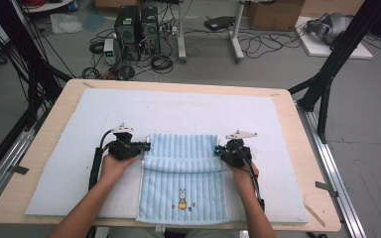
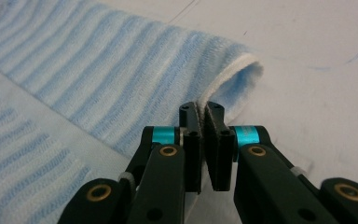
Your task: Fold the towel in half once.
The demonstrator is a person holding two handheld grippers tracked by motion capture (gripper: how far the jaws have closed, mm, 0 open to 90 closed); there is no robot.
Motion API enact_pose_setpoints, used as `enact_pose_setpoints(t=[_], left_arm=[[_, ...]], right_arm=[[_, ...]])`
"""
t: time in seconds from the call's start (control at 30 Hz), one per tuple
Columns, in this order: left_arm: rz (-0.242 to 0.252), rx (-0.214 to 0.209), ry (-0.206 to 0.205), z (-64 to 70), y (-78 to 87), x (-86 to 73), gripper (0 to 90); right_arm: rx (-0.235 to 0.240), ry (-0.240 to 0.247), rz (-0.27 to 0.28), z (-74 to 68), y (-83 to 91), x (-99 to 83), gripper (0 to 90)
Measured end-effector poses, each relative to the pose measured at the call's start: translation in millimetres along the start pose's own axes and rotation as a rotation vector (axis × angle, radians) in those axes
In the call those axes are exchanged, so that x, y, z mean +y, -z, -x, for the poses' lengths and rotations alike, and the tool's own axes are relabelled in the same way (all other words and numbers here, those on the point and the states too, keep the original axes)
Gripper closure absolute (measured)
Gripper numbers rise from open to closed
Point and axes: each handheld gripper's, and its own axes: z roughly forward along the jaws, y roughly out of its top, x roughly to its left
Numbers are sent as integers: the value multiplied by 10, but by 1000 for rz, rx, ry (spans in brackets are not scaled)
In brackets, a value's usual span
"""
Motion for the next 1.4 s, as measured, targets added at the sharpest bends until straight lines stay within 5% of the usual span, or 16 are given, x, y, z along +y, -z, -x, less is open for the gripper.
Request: enact_pose_setpoints(t=[0.37, 0.63, 0.7, 0.77, 0.87, 0.97, 1.07, 1.23, 1.4], left_arm=[[74, 16, -44, -230, -166, 376, 860], [75, 16, -5, -333, -234, 389, 850], [79, 41, 15, -344, -223, 391, 728], [92, 35, 48, -356, -182, 403, 559], [110, 6, 31, -337, -86, 419, 528], [114, -21, -3, -304, -23, 404, 528], [33, -71, -26, -236, -46, 358, 529], [-35, -76, -60, -116, -115, 225, 560], [-42, -83, -120, -46, -83, 165, 810]], right_arm=[[-73, -21, 41, 120, -189, 289, 862], [-99, -14, 31, 170, -292, 455, 859], [-107, -5, 11, 166, -326, 444, 849], [-116, -19, 18, 171, -318, 437, 717], [-104, -60, 49, 186, -245, 444, 548], [-94, -66, 75, 187, -146, 431, 515], [-60, -66, 74, 175, -70, 409, 508], [28, -33, 70, 96, -7, 352, 528], [71, -11, -10, 98, -43, 222, 699]])
